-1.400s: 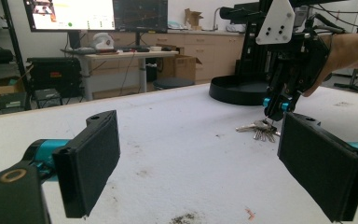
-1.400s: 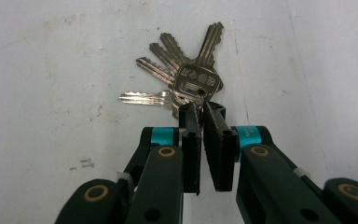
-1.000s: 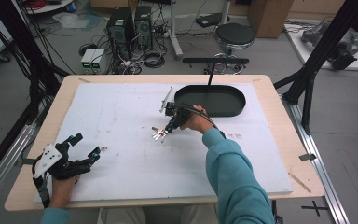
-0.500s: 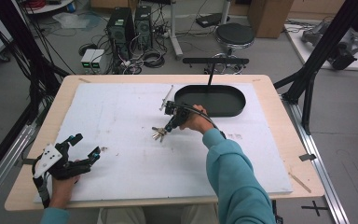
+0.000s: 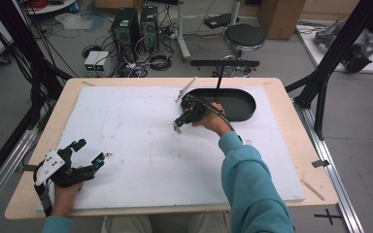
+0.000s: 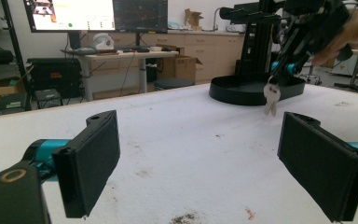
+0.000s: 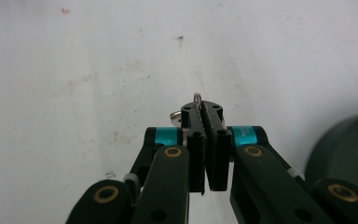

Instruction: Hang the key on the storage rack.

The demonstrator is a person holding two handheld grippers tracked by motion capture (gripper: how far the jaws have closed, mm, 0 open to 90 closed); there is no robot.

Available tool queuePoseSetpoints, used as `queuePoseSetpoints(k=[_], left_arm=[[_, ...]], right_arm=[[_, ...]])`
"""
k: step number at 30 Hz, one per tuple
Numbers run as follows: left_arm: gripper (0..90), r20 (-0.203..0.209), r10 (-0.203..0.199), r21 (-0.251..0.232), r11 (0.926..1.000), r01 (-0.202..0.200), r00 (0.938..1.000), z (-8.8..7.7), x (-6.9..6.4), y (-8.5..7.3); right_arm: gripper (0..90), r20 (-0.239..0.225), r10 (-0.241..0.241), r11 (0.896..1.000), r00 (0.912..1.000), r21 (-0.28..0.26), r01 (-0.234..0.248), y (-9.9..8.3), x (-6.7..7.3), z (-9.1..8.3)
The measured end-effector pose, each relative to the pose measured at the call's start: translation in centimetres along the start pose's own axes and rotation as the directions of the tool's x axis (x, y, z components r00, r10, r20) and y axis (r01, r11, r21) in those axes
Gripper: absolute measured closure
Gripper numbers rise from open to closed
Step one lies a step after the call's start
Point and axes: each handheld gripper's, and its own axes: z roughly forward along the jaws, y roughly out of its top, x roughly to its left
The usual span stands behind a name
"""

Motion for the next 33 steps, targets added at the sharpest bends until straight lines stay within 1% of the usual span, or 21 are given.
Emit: queuePoseSetpoints(k=[1,3,4,5,7,8,9,10,11,13,14,15,17,18,19,22,24,26,28,29,33], left_arm=[[13.4,0.001,0.001,-0.001,1.0000,-0.001,1.0000,0.0,0.0,0.0],[13.4,0.001,0.002,-0.002,1.0000,-0.002,1.0000,0.0,0.0,0.0],[13.4,0.001,0.002,-0.002,1.0000,-0.002,1.0000,0.0,0.0,0.0],[13.4,0.002,0.002,-0.003,1.0000,-0.002,1.0000,0.0,0.0,0.0],[13.4,0.001,0.003,-0.003,1.0000,-0.003,1.0000,0.0,0.0,0.0],[13.4,0.001,0.003,-0.003,1.0000,-0.003,1.0000,0.0,0.0,0.0],[13.4,0.001,0.003,-0.003,1.0000,-0.003,1.0000,0.0,0.0,0.0],[13.4,0.001,0.003,-0.003,1.0000,-0.003,1.0000,0.0,0.0,0.0],[13.4,0.001,0.003,-0.003,1.0000,-0.003,1.0000,0.0,0.0,0.0],[13.4,0.001,0.003,-0.003,1.0000,-0.003,1.0000,0.0,0.0,0.0],[13.4,0.001,0.003,-0.003,1.0000,-0.003,1.0000,0.0,0.0,0.0],[13.4,0.001,0.003,-0.005,1.0000,-0.003,1.0000,0.0,0.0,0.0],[13.4,0.001,0.002,-0.002,1.0000,-0.002,1.0000,0.0,0.0,0.0],[13.4,0.001,0.002,-0.002,1.0000,-0.002,1.0000,0.0,0.0,0.0],[13.4,-0.001,0.000,0.000,1.0000,0.000,1.0000,0.0,0.0,0.0],[13.4,-0.003,-0.005,0.008,1.0000,0.005,1.0000,0.1,0.0,0.0],[13.4,-0.013,-0.005,0.020,0.9998,0.005,0.9999,0.2,0.0,0.1],[13.4,-0.014,-0.001,0.022,0.9998,0.002,0.9999,0.2,0.0,0.1],[13.5,-0.011,0.001,0.020,0.9998,-0.001,0.9999,0.2,-0.1,0.1],[13.4,-0.012,-0.002,0.021,0.9998,0.002,0.9999,0.2,0.0,0.1],[13.5,-0.011,-0.003,0.020,0.9998,0.003,0.9999,0.2,0.0,0.0]], right_arm=[[89.1,0.019,0.019,0.999,0.9996,-0.042,-0.018,-0.3,-0.2,-1.3],[89.1,0.030,0.042,0.995,0.9986,-0.087,-0.039,-0.7,-0.3,-2.8],[89.1,0.030,0.042,0.995,0.9986,-0.087,-0.039,-0.7,-0.3,-2.8],[89.1,0.046,0.064,0.989,0.9969,-0.139,-0.057,-1.3,-0.6,-4.5],[89.1,0.059,0.096,0.981,0.9936,-0.174,-0.084,-1.9,-0.8,-5.9],[89.1,0.059,0.096,0.981,0.9936,-0.174,-0.084,-1.9,-0.8,-5.9],[89.0,0.090,0.122,0.974,0.9885,-0.202,-0.101,-2.4,-1.0,-7.7],[89.0,0.090,0.122,0.974,0.9885,-0.202,-0.101,-2.4,-1.0,-7.7],[89.0,0.098,0.143,0.965,0.9849,-0.234,-0.117,-2.7,-1.1,-9.1],[89.0,0.115,0.151,0.959,0.9819,-0.259,-0.117,-2.9,-1.4,-10.6],[89.0,0.115,0.151,0.959,0.9819,-0.259,-0.117,-2.9,-1.4,-10.6],[89.0,0.127,0.164,0.950,0.9782,-0.286,-0.122,-3.1,-1.6,-12.0],[89.0,0.140,0.177,0.945,0.9743,-0.301,-0.128,-3.2,-1.8,-13.2],[89.0,0.140,0.177,0.945,0.9743,-0.301,-0.128,-3.2,-1.8,-13.2],[89.0,0.147,0.189,0.940,0.9709,-0.312,-0.136,-3.4,-2.1,-14.3],[89.0,0.159,0.203,0.935,0.9662,-0.323,-0.143,-3.6,-2.5,-15.3],[89.0,0.176,0.215,0.937,0.9608,-0.316,-0.151,-3.7,-2.8,-16.0],[89.0,0.172,0.226,0.932,0.9588,-0.323,-0.162,-3.8,-3.0,-16.4],[89.0,0.183,0.244,0.929,0.9522,-0.324,-0.176,-3.9,-3.7,-17.4],[89.0,0.198,0.241,0.934,0.9500,-0.314,-0.172,-3.9,-3.9,-17.8],[89.0,0.221,0.251,0.930,0.9425,-0.324,-0.172,-3.9,-4.5,-19.1]])
